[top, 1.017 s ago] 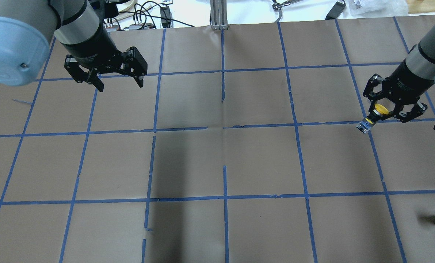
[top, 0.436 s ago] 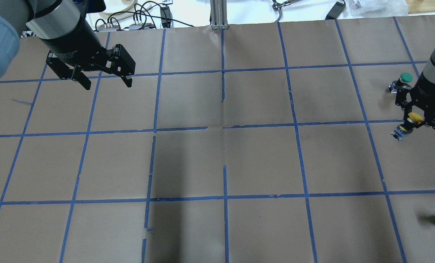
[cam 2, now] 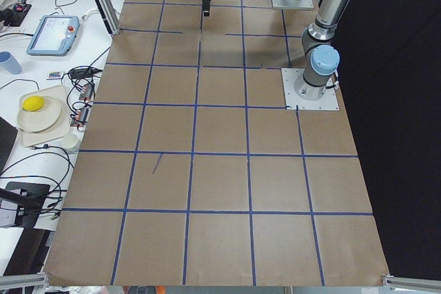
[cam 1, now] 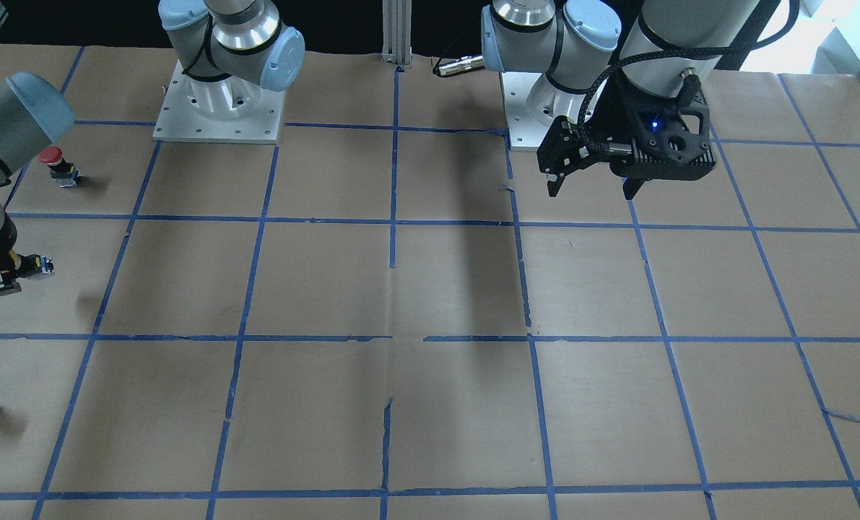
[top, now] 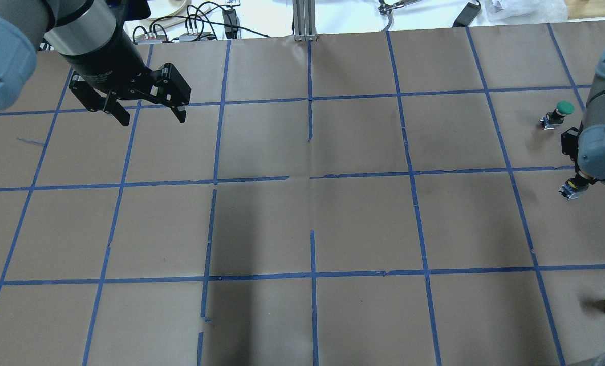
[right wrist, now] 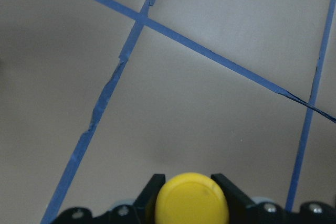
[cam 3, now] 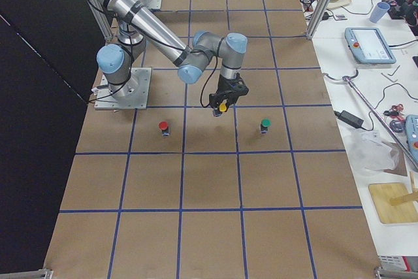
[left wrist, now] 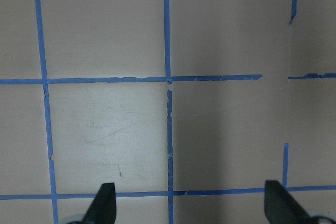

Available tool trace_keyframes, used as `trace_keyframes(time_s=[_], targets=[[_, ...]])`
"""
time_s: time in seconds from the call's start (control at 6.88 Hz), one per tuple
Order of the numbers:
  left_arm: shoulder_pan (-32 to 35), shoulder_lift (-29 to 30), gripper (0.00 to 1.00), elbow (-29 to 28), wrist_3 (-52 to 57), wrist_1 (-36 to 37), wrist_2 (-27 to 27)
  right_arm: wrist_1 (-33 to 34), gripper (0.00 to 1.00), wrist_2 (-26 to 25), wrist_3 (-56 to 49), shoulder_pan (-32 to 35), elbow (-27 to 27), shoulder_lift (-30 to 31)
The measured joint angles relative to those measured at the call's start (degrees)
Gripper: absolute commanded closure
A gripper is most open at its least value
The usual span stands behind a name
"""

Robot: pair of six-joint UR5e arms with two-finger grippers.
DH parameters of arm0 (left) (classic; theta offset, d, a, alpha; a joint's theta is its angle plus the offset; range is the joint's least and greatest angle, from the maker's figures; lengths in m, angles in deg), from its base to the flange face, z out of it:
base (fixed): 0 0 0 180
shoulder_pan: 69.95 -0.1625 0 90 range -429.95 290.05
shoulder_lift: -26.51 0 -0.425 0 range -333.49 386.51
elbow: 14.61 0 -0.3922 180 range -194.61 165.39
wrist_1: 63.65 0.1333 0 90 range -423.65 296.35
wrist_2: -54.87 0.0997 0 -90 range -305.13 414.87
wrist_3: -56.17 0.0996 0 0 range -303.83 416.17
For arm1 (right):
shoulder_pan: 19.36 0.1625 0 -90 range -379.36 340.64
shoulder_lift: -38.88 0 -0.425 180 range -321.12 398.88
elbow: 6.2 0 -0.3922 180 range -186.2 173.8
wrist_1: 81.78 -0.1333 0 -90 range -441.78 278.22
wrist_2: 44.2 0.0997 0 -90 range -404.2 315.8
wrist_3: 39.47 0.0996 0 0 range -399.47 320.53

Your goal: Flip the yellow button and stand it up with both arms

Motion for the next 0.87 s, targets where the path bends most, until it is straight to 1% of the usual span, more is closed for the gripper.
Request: trace_keyframes(time_s=[0.15,0.29,0.44,0.58,0.73,0.87], targets=[[0.03,0.22,0.00,0.08,-0.11,0.09,-0.06,6.47,0.88,-1.35,0.20,-0.36,2.76,-1.04],[0.11,0.32,0.00,0.14,-0.19,0.13,-0.11,11.22,0.88,-2.61,0.29,-0.64,4.66,-2.03],[0.18,0.42,0.00,0.10,-0.26,0.16,-0.21,14.49,0.82,-3.36,0.60,-0.78,5.54,-3.17],[0.21,0.57,0.00,0.08,-0.28,0.23,-0.41,17.33,0.74,-4.75,1.07,-0.85,5.87,-4.69],[0.21,0.74,0.00,0.08,-0.32,0.58,-0.63,19.53,0.30,-6.97,1.21,-0.88,6.04,-5.92],[0.16,0.98,0.00,0.07,-0.29,1.45,-0.77,20.51,0.04,-8.19,1.24,-0.90,6.09,-6.40]])
